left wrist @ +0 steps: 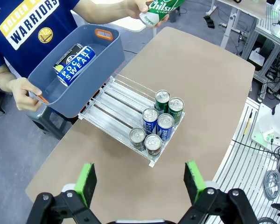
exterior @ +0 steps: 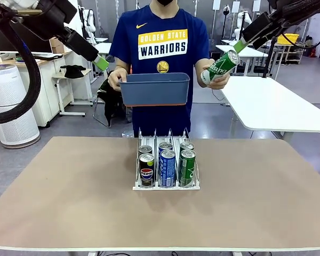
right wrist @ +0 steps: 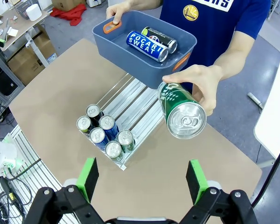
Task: Fill the beverage cans into the dispenser.
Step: Pick up the Sprite handed by the human.
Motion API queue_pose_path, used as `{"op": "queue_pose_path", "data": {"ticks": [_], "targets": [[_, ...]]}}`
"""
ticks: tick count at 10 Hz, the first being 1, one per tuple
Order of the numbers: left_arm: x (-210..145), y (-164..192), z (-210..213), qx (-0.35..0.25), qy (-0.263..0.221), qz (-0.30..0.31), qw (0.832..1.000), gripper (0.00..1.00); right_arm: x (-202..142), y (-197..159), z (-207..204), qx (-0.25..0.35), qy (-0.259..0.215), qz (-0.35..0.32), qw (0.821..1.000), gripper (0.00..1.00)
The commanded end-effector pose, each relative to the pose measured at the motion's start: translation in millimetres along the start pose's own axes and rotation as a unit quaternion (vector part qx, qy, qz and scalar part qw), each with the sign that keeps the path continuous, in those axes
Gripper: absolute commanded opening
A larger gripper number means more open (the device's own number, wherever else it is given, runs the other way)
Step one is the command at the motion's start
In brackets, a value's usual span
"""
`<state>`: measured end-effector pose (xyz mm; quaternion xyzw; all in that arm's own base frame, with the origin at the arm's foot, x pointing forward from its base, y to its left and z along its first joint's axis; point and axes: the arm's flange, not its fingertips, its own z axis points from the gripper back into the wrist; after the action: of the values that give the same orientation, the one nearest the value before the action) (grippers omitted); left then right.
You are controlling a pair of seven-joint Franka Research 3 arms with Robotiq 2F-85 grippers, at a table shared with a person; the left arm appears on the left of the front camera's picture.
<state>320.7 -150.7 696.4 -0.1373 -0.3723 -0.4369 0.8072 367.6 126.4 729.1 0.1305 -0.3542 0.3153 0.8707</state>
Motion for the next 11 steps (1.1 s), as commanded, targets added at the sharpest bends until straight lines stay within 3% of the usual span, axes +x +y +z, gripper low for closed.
{"op": "queue_pose_path", "data": {"ticks": [1, 5, 11], "targets": [[-0.5, 1.3, 0.2, 0.003, -0.002, 0.004, 1.000, 1.00, 4.2, -12.9, 3.0, 0.011, 0.011, -0.006, 1.000, 1.00], [-0.5, 1.3, 0.2, 0.003, -0.002, 0.004, 1.000, 1.00, 21.1, -41.5, -7.2, 0.016, 0.041, 0.001, 0.999, 1.00], [-0.5, 1.3, 0.2, 0.003, -0.002, 0.004, 1.000, 1.00, 18.4, -74.0, -44.3, 0.024, 0.031, -0.006, 0.999, 1.00]]}}
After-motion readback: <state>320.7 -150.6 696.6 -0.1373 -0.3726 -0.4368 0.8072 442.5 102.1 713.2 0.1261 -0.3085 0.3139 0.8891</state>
